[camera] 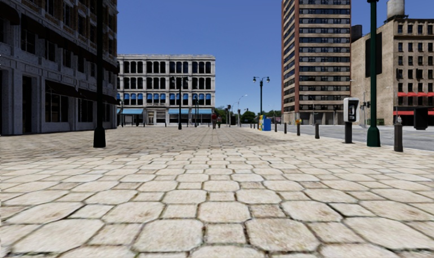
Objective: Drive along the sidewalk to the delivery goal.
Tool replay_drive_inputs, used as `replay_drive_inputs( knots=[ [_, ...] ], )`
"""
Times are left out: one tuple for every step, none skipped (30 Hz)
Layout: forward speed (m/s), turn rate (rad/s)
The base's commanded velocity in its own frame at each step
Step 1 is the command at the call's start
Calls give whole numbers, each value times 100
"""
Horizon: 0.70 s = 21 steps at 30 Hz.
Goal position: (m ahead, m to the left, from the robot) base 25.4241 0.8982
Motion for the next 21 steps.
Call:
replay_drive_inputs(
  knots=[
    [200, 0],
    [200, 0],
    [200, 0],
    [200, 0],
    [200, 0],
    [200, 0],
    [200, 0],
    [200, 0],
    [200, 0],
    [200, 0],
    [200, 0],
    [200, 0],
    [200, 0],
    [200, 0],
    [200, 0],
    [200, 0],
    [200, 0],
    [200, 0],
    [200, 0],
    [200, 0],
    [200, 0]
  ],
)
